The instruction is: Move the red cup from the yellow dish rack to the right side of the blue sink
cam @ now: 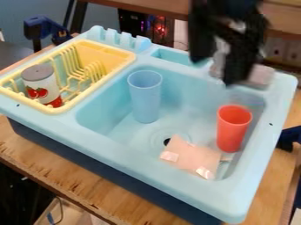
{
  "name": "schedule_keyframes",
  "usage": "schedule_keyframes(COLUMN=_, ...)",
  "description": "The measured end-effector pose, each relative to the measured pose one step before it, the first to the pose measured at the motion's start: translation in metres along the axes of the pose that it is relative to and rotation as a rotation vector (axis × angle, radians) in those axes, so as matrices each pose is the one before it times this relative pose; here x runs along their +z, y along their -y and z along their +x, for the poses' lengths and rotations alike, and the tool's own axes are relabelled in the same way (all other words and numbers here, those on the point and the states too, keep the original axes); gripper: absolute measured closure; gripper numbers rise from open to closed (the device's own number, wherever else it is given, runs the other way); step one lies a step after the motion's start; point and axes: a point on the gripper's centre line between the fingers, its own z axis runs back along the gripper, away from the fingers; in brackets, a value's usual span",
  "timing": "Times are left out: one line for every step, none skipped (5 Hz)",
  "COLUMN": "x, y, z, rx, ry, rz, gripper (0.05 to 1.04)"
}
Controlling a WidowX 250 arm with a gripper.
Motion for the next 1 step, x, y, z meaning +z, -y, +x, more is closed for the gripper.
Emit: schedule_keyframes(x=0.02403, y=-0.03106, z=-0.03606, rx=0.2221, ry=-0.0796, rz=0.0858, gripper=0.079)
